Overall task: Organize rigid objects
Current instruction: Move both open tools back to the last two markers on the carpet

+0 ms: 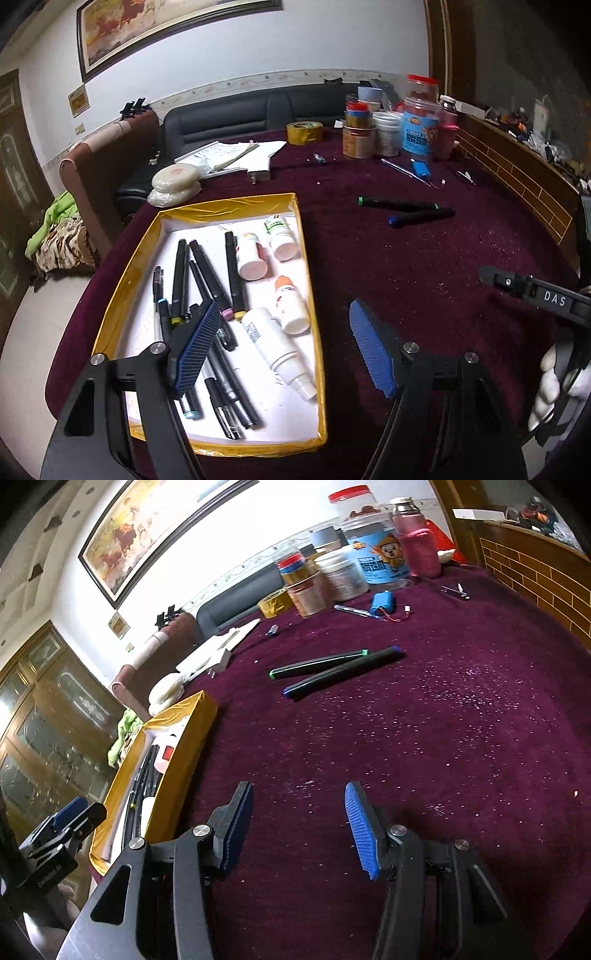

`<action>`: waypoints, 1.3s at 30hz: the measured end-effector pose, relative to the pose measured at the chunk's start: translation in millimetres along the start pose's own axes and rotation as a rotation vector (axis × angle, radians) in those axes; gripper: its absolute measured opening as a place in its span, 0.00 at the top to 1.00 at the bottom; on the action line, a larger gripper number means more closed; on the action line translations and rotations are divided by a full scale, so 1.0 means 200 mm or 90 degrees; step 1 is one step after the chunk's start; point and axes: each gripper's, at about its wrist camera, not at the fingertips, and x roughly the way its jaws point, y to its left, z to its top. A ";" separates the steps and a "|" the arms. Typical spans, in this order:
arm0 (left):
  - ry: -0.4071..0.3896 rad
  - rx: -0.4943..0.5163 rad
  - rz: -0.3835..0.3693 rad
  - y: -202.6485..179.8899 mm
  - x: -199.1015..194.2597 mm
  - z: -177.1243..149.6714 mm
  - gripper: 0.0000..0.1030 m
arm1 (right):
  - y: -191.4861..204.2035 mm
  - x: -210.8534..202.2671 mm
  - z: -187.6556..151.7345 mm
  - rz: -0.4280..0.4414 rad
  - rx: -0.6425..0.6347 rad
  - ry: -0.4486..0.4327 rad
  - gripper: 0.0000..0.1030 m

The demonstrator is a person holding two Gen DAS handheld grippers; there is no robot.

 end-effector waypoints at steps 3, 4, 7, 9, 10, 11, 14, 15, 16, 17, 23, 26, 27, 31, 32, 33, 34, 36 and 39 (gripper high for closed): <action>0.004 0.006 -0.001 -0.02 0.01 0.00 0.29 | -0.02 0.00 0.00 -0.002 0.007 0.001 0.55; 0.005 0.007 -0.002 -0.03 0.01 0.00 0.29 | -0.03 0.00 0.00 -0.003 0.009 0.001 0.55; 0.011 0.007 -0.010 -0.04 0.03 0.01 0.29 | -0.05 0.00 0.02 -0.007 0.013 0.001 0.55; 0.017 0.002 -0.025 -0.04 0.04 0.01 0.29 | -0.07 0.01 0.04 -0.012 0.016 -0.001 0.55; 0.025 -0.007 -0.049 -0.04 0.05 0.01 0.29 | -0.08 0.02 0.06 -0.016 0.019 -0.004 0.55; 0.032 -0.016 -0.068 -0.03 0.06 0.02 0.29 | -0.10 0.03 0.08 -0.022 0.023 -0.007 0.55; 0.052 -0.060 -0.129 -0.01 0.12 0.03 0.29 | -0.17 0.07 0.16 -0.045 0.044 -0.024 0.55; 0.058 -0.073 -0.143 -0.01 0.14 0.03 0.29 | -0.20 0.10 0.20 -0.055 0.059 -0.029 0.55; 0.064 -0.087 -0.159 -0.01 0.15 0.04 0.29 | -0.25 0.12 0.24 -0.065 0.079 -0.033 0.55; 0.067 -0.093 -0.169 -0.01 0.17 0.04 0.29 | -0.27 0.14 0.27 -0.070 0.091 -0.036 0.55; 0.098 -0.086 -0.222 -0.09 0.26 0.12 0.30 | -0.47 0.27 0.45 -0.085 0.169 -0.042 0.55; 0.136 -0.086 -0.268 -0.15 0.37 0.20 0.30 | -0.52 0.29 0.44 -0.071 0.172 -0.052 0.55; 0.145 -0.079 -0.274 -0.17 0.41 0.22 0.30 | -0.52 0.28 0.44 -0.067 0.170 -0.048 0.55; 0.176 -0.013 -0.291 -0.38 0.60 0.37 0.30 | -0.54 0.26 0.43 -0.054 0.167 -0.045 0.52; 0.181 0.008 -0.289 -0.44 0.66 0.42 0.30 | -0.54 0.26 0.43 -0.051 0.165 -0.043 0.51; 0.183 0.028 -0.292 -0.51 0.73 0.47 0.30 | -0.54 0.26 0.44 -0.048 0.164 -0.041 0.50; 0.182 0.039 -0.300 -0.54 0.79 0.51 0.30 | -0.54 0.26 0.44 -0.044 0.163 -0.039 0.48; 0.173 0.060 -0.294 -0.62 0.90 0.59 0.30 | -0.55 0.27 0.44 -0.037 0.169 -0.037 0.48; 0.138 0.086 -0.257 -0.70 1.04 0.70 0.30 | -0.58 0.27 0.45 -0.020 0.188 -0.037 0.48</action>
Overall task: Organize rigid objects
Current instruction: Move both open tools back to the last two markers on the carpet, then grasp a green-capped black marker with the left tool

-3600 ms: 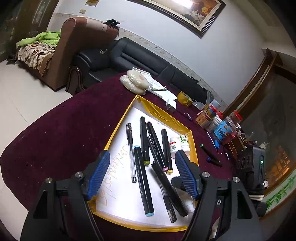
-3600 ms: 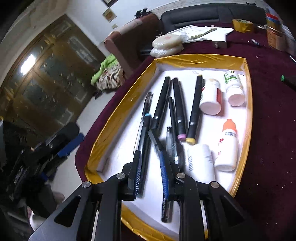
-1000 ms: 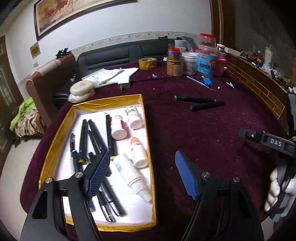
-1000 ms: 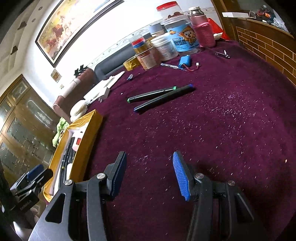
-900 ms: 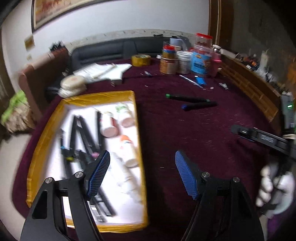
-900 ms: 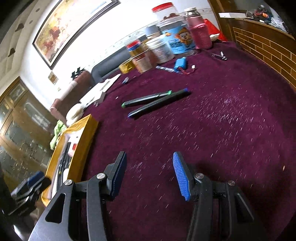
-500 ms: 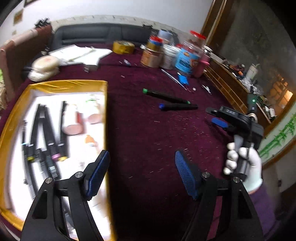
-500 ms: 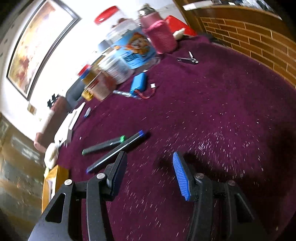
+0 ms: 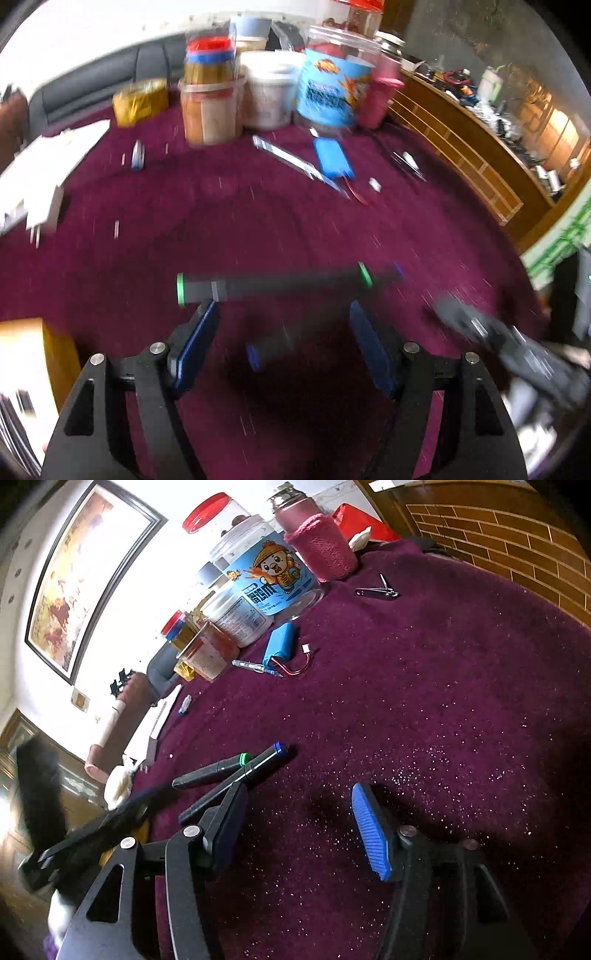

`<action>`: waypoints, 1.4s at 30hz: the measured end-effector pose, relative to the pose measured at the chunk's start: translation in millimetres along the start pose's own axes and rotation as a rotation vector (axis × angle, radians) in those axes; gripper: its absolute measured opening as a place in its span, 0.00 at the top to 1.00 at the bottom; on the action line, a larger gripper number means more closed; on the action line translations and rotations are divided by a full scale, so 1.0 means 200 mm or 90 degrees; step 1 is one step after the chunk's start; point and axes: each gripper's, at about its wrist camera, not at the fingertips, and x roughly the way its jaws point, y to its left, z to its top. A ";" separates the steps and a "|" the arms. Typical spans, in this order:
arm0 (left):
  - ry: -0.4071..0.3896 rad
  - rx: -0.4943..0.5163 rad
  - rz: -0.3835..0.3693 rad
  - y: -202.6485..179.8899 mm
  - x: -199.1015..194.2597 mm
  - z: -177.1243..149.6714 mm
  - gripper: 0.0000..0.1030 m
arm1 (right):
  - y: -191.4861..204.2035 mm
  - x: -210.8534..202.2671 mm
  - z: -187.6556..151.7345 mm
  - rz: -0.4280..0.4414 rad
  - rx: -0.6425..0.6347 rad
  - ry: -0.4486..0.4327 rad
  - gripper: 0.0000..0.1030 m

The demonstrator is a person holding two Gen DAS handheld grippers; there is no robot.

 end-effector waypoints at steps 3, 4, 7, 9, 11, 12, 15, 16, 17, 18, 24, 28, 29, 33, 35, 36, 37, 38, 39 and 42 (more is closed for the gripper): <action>0.005 0.004 0.027 0.03 0.13 0.09 0.30 | -0.02 0.00 0.01 0.014 0.019 0.001 0.48; 0.025 0.001 0.017 0.05 0.18 0.10 0.29 | -0.03 0.00 0.01 0.017 0.022 0.002 0.48; 0.046 0.009 -0.003 0.05 0.25 0.08 0.25 | -0.03 0.00 0.02 0.020 0.025 0.004 0.47; 0.071 0.046 -0.030 -0.01 0.23 0.02 0.25 | -0.03 0.00 0.02 0.024 0.029 0.005 0.46; 0.096 0.062 -0.074 -0.07 0.19 -0.04 0.25 | -0.04 0.00 0.02 0.031 0.035 0.005 0.46; 0.108 0.067 -0.097 -0.10 0.17 -0.07 0.25 | -0.05 0.00 0.02 0.035 0.038 0.005 0.46; 0.116 0.117 -0.106 -0.24 0.06 -0.23 0.19 | -0.06 0.00 0.02 0.047 0.049 0.004 0.45; 0.124 0.121 -0.126 -0.26 0.04 -0.26 0.19 | -0.06 0.00 0.02 0.049 0.051 0.003 0.45; 0.134 0.120 -0.154 -0.27 0.01 -0.29 0.19 | -0.07 0.00 0.02 0.053 0.051 0.003 0.45; 0.142 0.114 -0.172 -0.28 -0.01 -0.32 0.19 | -0.07 0.00 0.02 0.056 0.051 0.001 0.44; 0.105 0.079 -0.190 -0.23 -0.22 -0.40 0.19 | -0.05 0.01 0.02 0.060 0.038 -0.002 0.38; 0.089 0.159 -0.110 -0.23 -0.29 -0.47 0.19 | -0.05 0.01 0.02 0.067 0.039 -0.003 0.36; 0.093 0.173 -0.090 -0.22 -0.29 -0.50 0.19 | -0.05 0.01 0.02 0.068 0.039 -0.003 0.36; 0.114 0.185 -0.061 -0.15 -0.29 -0.60 0.19 | -0.05 0.01 0.02 0.068 0.035 -0.005 0.36; 0.114 0.173 -0.073 -0.11 -0.33 -0.65 0.19 | -0.04 0.02 0.02 0.067 0.031 -0.006 0.35; 0.116 0.168 -0.078 -0.11 -0.33 -0.67 0.19 | -0.04 0.02 0.02 0.066 0.029 -0.006 0.34; 0.119 0.166 -0.082 -0.11 -0.34 -0.68 0.19 | -0.04 0.02 0.02 0.066 0.027 -0.007 0.33; 0.124 0.167 -0.083 -0.10 -0.31 -0.67 0.19 | -0.04 0.02 0.02 0.065 0.024 -0.007 0.33; 0.126 0.168 -0.088 -0.11 -0.30 -0.68 0.19 | -0.03 0.02 0.02 0.064 0.022 -0.007 0.32; 0.119 0.159 -0.075 -0.12 -0.31 -0.69 0.19 | -0.02 0.02 0.02 0.057 0.013 -0.011 0.32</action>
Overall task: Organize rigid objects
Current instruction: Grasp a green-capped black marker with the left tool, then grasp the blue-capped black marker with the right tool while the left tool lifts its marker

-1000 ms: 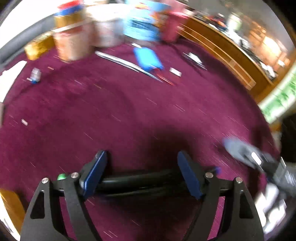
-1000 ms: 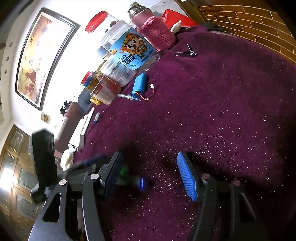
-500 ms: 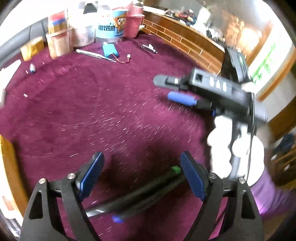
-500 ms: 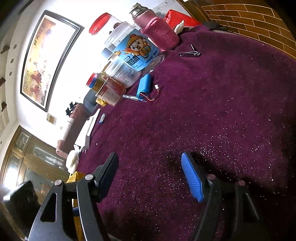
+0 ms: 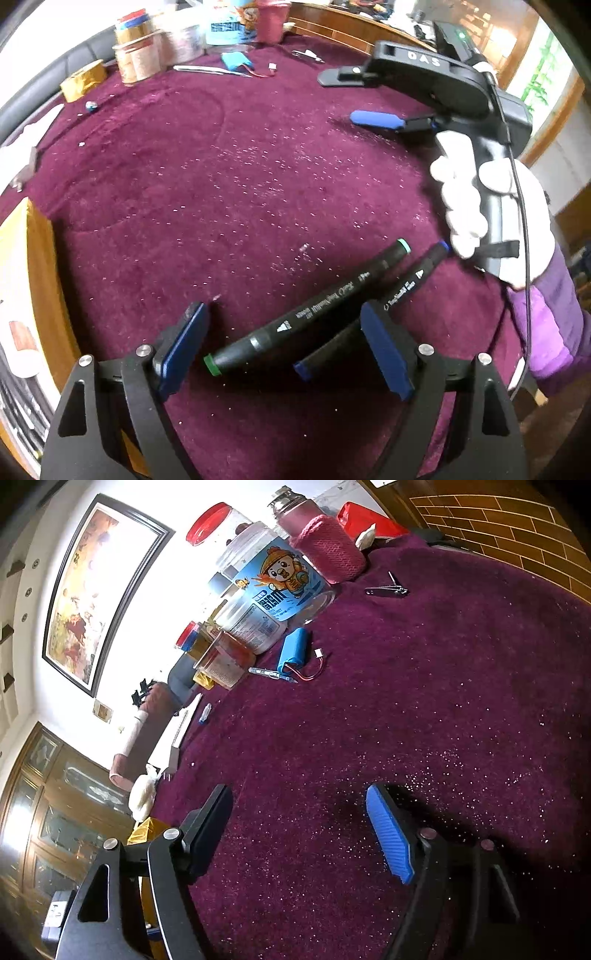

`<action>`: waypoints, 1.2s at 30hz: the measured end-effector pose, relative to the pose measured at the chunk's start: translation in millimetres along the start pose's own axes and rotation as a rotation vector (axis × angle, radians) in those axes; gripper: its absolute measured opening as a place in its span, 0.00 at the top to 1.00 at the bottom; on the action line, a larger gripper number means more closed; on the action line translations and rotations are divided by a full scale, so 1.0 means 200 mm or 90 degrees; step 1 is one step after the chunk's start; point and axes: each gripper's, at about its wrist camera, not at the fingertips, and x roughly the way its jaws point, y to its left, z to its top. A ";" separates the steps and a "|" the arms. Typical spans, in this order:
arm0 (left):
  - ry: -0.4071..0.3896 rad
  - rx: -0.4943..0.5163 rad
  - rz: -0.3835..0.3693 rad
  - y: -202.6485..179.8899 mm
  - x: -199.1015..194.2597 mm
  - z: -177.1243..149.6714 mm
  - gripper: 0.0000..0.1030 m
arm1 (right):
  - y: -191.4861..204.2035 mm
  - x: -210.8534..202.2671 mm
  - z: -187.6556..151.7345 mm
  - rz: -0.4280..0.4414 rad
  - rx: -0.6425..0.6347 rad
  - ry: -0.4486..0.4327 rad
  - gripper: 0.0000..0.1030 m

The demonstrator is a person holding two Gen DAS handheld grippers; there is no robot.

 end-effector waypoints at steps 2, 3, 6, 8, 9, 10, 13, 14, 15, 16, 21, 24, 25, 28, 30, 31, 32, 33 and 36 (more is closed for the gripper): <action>0.001 -0.028 0.037 0.01 0.01 0.02 0.33 | 0.01 0.00 0.00 -0.003 -0.006 0.000 0.31; 0.011 -0.048 0.059 0.02 0.04 0.02 0.33 | 0.01 0.00 0.00 -0.004 -0.008 -0.001 0.31; -0.012 -0.095 0.110 0.01 0.07 0.08 0.32 | 0.01 0.01 0.00 -0.005 -0.013 -0.002 0.31; -0.022 -0.093 0.125 -0.03 0.09 0.11 0.31 | 0.01 0.00 0.00 -0.005 -0.015 -0.002 0.30; -0.028 -0.087 0.129 -0.05 0.09 0.12 0.30 | 0.01 0.00 0.00 -0.004 -0.016 -0.003 0.30; -0.034 -0.075 0.138 -0.08 0.10 0.13 0.29 | 0.01 0.00 0.00 -0.004 -0.017 -0.003 0.30; -0.046 -0.039 0.129 -0.13 0.13 0.16 0.16 | 0.01 0.01 0.00 -0.004 -0.016 -0.002 0.30; -0.048 -0.041 0.125 -0.12 0.14 0.18 0.14 | 0.01 0.01 0.00 -0.004 -0.016 -0.002 0.30; -0.050 -0.051 0.111 -0.11 0.16 0.19 0.12 | 0.01 0.01 0.00 -0.004 -0.016 -0.003 0.30; -0.056 -0.061 0.099 -0.10 0.16 0.19 0.10 | 0.01 0.01 0.00 -0.004 -0.016 -0.003 0.30; -0.090 -0.033 0.091 -0.15 0.15 0.19 0.62 | 0.01 0.01 -0.01 0.000 -0.017 -0.004 0.29; -0.086 -0.043 0.067 -0.12 0.07 0.16 0.88 | 0.02 0.01 -0.01 0.001 -0.024 -0.003 0.27; -0.087 -0.051 0.066 -0.10 0.05 0.15 0.88 | 0.02 0.01 -0.01 0.000 -0.027 -0.003 0.26; -0.107 -0.107 0.023 -0.01 -0.04 0.06 0.88 | 0.03 0.02 -0.01 -0.002 -0.038 -0.003 0.23; -0.128 -0.153 -0.010 0.05 -0.12 -0.01 0.87 | 0.03 0.02 -0.01 0.001 -0.044 -0.005 0.21; -0.143 -0.172 -0.025 0.06 -0.17 -0.05 0.87 | 0.03 0.02 -0.01 0.002 -0.046 -0.005 0.21; -0.153 -0.184 -0.031 0.07 -0.21 -0.08 0.87 | 0.03 0.02 -0.01 0.003 -0.048 -0.007 0.21; -0.159 -0.193 -0.031 0.08 -0.24 -0.11 0.87 | 0.03 0.02 -0.01 0.005 -0.049 -0.008 0.20; -0.172 -0.236 -0.021 0.11 -0.30 -0.19 0.83 | 0.03 0.02 -0.02 0.005 -0.052 -0.010 0.20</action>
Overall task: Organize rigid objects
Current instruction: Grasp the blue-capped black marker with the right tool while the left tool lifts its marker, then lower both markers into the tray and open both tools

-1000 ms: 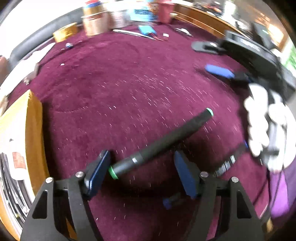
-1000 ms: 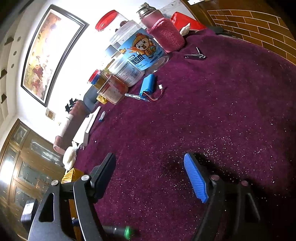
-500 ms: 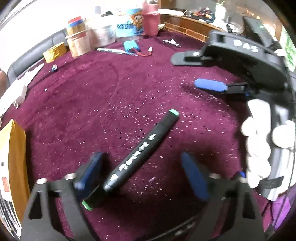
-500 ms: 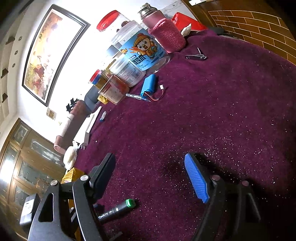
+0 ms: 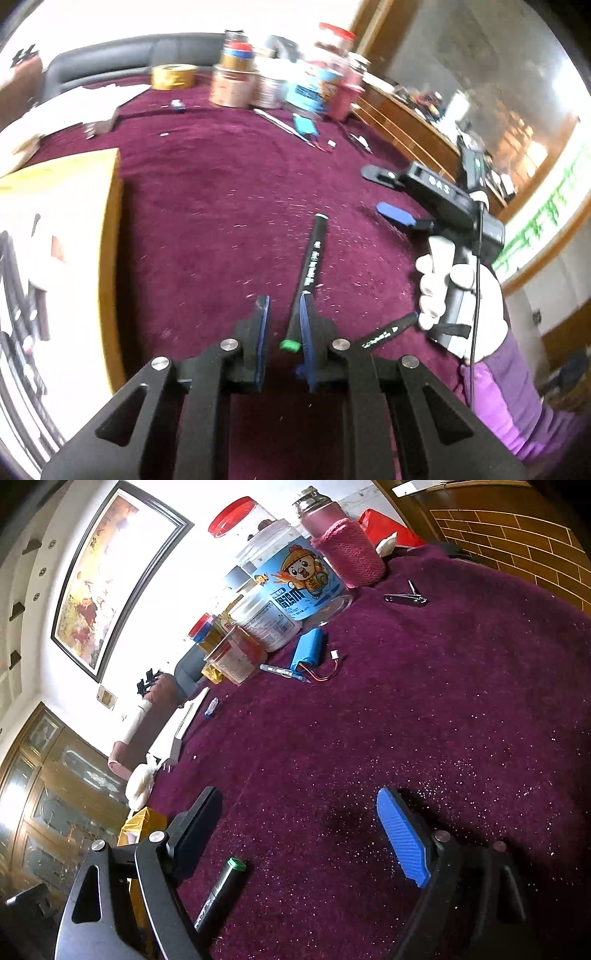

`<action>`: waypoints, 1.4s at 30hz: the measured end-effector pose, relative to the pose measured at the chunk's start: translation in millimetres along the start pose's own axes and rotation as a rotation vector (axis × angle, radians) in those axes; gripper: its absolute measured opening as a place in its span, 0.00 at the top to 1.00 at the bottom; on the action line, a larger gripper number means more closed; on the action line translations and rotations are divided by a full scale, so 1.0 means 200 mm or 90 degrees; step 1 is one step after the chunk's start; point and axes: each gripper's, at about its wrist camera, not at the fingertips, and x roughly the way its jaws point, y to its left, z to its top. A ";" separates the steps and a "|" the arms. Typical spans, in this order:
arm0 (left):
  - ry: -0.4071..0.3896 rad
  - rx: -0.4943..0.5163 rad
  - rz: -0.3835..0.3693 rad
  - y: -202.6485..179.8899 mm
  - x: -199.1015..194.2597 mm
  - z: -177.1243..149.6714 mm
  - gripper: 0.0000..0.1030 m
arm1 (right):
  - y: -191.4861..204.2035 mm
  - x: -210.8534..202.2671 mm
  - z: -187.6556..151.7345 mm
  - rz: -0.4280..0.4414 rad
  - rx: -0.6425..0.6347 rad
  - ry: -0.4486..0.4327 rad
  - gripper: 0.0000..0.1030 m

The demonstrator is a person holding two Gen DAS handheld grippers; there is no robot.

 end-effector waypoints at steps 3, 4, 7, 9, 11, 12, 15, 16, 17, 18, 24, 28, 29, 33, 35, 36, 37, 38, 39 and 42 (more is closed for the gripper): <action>0.015 -0.014 -0.004 -0.01 0.04 0.02 0.56 | 0.02 0.00 0.00 -0.018 -0.003 0.015 0.22; 0.019 0.003 0.006 -0.03 0.08 0.04 0.52 | 0.03 -0.01 0.00 -0.035 0.003 0.031 0.25; 0.034 0.084 0.060 -0.13 0.22 0.09 0.53 | 0.12 -0.13 -0.06 -0.016 0.003 0.064 0.27; 0.061 0.131 0.075 -0.19 0.34 0.12 0.53 | 0.22 -0.22 -0.13 -0.027 -0.059 0.069 0.27; 0.097 0.194 0.093 -0.27 0.46 0.12 0.58 | 0.29 -0.29 -0.21 -0.048 -0.114 0.084 0.27; 0.082 0.234 0.105 -0.32 0.48 0.10 0.68 | 0.31 -0.30 -0.25 -0.049 -0.141 0.096 0.27; 0.100 0.206 0.043 -0.29 0.44 0.10 0.87 | 0.42 -0.32 -0.39 -0.065 -0.267 0.140 0.27; 0.094 0.177 0.020 -0.25 0.40 0.09 0.87 | 0.46 -0.32 -0.43 -0.072 -0.313 0.153 0.27; 0.087 0.158 0.014 -0.22 0.37 0.09 0.87 | 0.49 -0.31 -0.47 -0.077 -0.347 0.161 0.27; 0.079 0.130 -0.001 -0.16 0.33 0.09 0.87 | 0.52 -0.29 -0.51 -0.083 -0.390 0.168 0.27; 0.006 0.029 -0.080 0.02 0.04 0.04 0.87 | 0.64 -0.12 -0.71 -0.107 -0.569 0.219 0.31; -0.041 -0.027 -0.131 0.13 -0.14 0.01 0.87 | 0.64 -0.06 -0.75 -0.095 -0.568 0.251 0.68; -0.052 -0.042 -0.140 0.16 -0.19 0.00 0.87 | 0.64 -0.05 -0.77 -0.100 -0.565 0.257 0.69; -0.091 -0.085 -0.141 0.30 -0.33 -0.04 0.87 | 0.63 -0.07 -0.78 -0.107 -0.527 0.240 0.87; -0.111 -0.109 -0.134 0.39 -0.39 -0.06 0.87 | 0.60 -0.09 -0.76 -0.086 -0.471 0.241 0.87; -0.118 -0.120 -0.128 0.43 -0.41 -0.07 0.87 | 0.59 -0.10 -0.74 -0.077 -0.447 0.238 0.87; -0.127 -0.133 -0.116 0.50 -0.44 -0.09 0.87 | 0.58 -0.11 -0.73 -0.065 -0.420 0.234 0.87; -0.133 -0.142 -0.105 0.54 -0.47 -0.10 0.87 | 0.58 -0.13 -0.70 -0.044 -0.390 0.230 0.87; -0.139 -0.152 -0.091 0.59 -0.49 -0.12 0.87 | 0.59 -0.14 -0.68 -0.025 -0.366 0.227 0.87; -0.142 -0.209 -0.042 0.79 -0.55 -0.19 0.87 | 0.62 -0.18 -0.64 0.044 -0.297 0.226 0.87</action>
